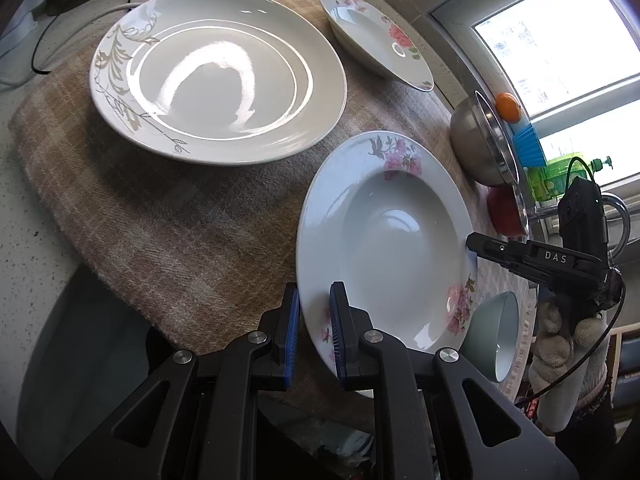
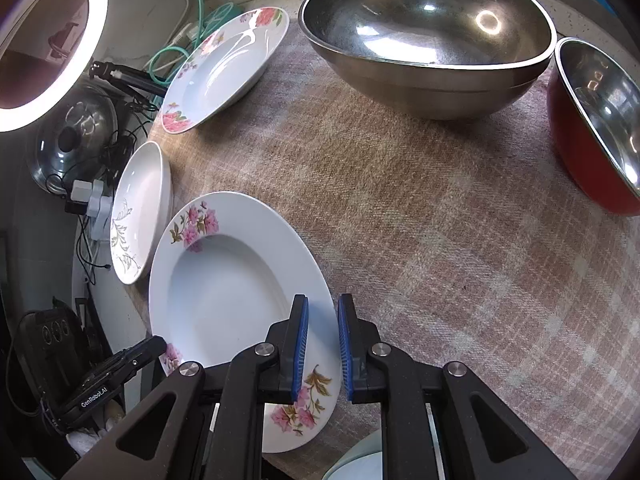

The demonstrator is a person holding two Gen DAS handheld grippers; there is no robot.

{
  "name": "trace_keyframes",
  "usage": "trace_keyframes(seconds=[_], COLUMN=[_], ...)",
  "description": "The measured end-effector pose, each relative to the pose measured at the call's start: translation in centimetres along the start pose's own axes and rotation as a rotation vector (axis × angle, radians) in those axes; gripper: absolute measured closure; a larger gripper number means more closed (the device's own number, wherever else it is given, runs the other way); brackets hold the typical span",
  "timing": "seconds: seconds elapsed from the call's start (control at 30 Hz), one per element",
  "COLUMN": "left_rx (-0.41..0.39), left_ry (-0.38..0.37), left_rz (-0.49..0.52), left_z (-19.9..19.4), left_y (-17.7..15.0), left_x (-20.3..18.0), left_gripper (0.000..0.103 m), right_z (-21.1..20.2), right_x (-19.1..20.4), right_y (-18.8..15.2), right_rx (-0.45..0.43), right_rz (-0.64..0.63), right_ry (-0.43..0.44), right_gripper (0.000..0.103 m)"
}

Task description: Organize plates and bowls

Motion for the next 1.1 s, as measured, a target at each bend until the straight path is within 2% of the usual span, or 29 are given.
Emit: trace_keyframes(seconds=[0.93, 1.1], left_rx=[-0.01, -0.018], left_ry=[0.013, 0.026], left_rz=[0.005, 0.023], left_z=[-0.1, -0.3], left_y=[-0.3, -0.2], left_x=[0.1, 0.1], left_gripper=[0.089, 0.09], right_z=[-0.1, -0.1], right_x=[0.6, 0.9], right_y=[-1.5, -1.6], right_rx=[0.01, 0.002], right_rz=[-0.017, -0.06], right_ry=[-0.018, -0.045], right_gripper=[0.088, 0.087])
Point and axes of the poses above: each gripper's, at about its wrist camera, not at the fingertips, and z roughly the way its jaws point, x to its left, y to its top, the point moved 10 cm from there along z, roughly the way its jaws point, and after that the axes turned 12 degrees about -x, right-handed, at the moved point
